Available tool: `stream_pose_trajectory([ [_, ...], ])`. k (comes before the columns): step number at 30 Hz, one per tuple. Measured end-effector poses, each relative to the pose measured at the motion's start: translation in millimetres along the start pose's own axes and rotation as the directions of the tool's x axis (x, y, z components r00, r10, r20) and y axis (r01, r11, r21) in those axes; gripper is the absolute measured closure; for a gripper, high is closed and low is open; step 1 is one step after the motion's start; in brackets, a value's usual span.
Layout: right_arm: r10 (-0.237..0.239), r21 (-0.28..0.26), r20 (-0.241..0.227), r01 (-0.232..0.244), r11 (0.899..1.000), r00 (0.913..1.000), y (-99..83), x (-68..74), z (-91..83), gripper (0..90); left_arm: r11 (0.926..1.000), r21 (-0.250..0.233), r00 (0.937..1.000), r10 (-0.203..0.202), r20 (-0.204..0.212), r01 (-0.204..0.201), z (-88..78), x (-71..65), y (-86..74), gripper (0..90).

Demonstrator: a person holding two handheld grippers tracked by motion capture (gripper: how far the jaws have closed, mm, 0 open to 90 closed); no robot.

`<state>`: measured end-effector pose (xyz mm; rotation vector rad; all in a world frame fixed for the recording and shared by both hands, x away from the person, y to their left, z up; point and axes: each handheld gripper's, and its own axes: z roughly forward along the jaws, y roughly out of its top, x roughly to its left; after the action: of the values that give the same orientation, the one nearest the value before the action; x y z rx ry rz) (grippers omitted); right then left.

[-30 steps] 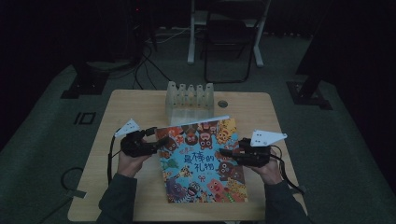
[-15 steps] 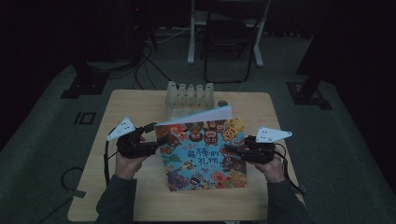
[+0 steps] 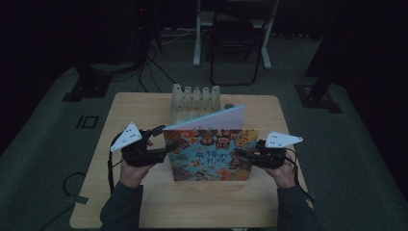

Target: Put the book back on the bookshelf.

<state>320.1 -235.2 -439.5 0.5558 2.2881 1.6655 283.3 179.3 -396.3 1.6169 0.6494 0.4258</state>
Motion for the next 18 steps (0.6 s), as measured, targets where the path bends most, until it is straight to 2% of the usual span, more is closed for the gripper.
stream_pose_trajectory([
  [1, 0.0, 0.0, 0.0, 0.0, 1.0, 1.0, 0.0, 0.0, 0.0, 64.8, 1.0, 0.0, 1.0, 0.0, 0.0, 0.0, 0.0, 0.0, 0.0, 29.9],
  [3, -0.012, 0.001, 0.005, 0.012, 1.0, 0.9999, -3.1, -0.2, -1.9, 62.4, 0.9998, -0.011, 0.9994, 0.017, 0.029, -0.017, -4.1, -2.8, -1.7, 32.9],
  [5, -0.018, 0.005, 0.008, 0.018, 1.0, 0.9998, -4.0, 0.0, -2.8, 61.7, 0.9996, -0.01, 0.999, 0.028, 0.034, -0.028, -5.2, -4.3, -2.1, 36.0],
  [6, -0.021, 0.011, 0.013, 0.021, 1.0, 0.9997, -5.4, 0.5, -4.2, 60.9, 0.9986, -0.007, 0.9976, 0.054, 0.043, -0.053, -7.6, -5.1, -2.5, 38.0],
  [10, -0.027, 0.01, 0.016, 0.027, 1.0, 0.9995, -7.2, 1.1, -5.8, 59.5, 0.9981, -0.016, 0.9956, 0.061, 0.07, -0.06, -8.8, -3.5, -4.5, 43.3],
  [14, -0.032, 0.017, 0.023, 0.032, 0.999, 0.9992, -8.6, 1.0, -7.1, 57.6, 0.9964, -0.001, 0.994, 0.084, 0.07, -0.085, -4.4, -5.2, -6.0, 46.5],
  [17, -0.039, 0.025, 0.025, 0.038, 0.999, 0.9989, -9.4, 1.2, -8.0, 56.8, 0.996, 0.006, 0.9938, 0.089, 0.066, -0.09, -1.4, -5.6, -7.0, 47.3],
  [18, -0.044, 0.031, 0.027, 0.043, 0.999, 0.9987, -10.4, 1.6, -9.5, 56.0, 0.9962, 0.009, 0.9933, 0.086, 0.078, -0.087, 0.6, -5.1, -7.8, 48.3],
])
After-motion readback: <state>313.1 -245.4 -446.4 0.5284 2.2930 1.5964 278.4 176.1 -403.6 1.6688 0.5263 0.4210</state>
